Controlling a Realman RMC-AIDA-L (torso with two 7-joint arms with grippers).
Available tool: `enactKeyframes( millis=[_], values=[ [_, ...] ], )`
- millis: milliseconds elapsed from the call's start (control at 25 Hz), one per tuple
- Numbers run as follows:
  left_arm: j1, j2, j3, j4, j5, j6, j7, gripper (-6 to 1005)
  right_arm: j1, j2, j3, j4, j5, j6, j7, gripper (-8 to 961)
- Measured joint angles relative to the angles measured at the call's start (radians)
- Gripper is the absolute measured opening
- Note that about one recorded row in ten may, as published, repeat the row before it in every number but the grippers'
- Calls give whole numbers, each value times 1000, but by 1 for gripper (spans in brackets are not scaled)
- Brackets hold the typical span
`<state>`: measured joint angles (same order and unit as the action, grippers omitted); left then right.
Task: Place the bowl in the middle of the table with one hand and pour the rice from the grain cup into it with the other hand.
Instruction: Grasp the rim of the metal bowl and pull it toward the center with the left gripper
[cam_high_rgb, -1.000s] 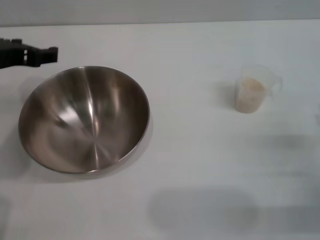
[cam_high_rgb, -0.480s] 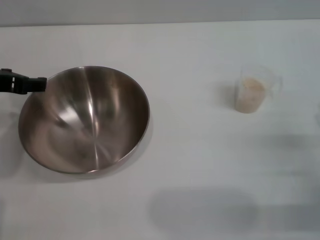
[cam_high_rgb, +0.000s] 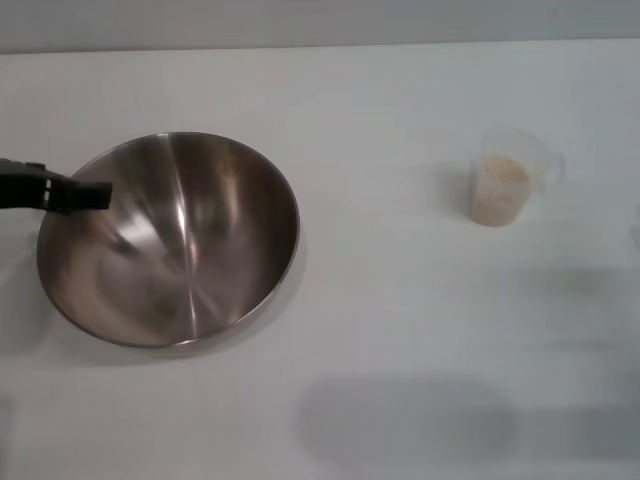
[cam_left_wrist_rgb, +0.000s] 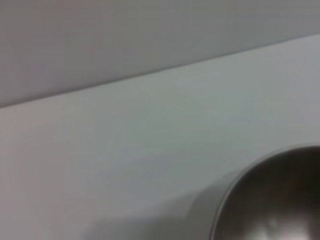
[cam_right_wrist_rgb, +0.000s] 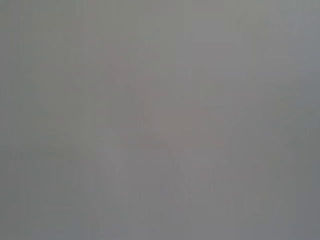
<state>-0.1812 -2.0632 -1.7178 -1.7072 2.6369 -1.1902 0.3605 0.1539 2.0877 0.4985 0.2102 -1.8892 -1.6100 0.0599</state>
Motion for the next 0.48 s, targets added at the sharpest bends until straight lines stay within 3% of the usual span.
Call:
enactKeyframes(
  millis=[480],
  values=[
    [-18,-2,12,62,7,14,6,809,2,0,0,0,-2,1,0,826]
  ],
)
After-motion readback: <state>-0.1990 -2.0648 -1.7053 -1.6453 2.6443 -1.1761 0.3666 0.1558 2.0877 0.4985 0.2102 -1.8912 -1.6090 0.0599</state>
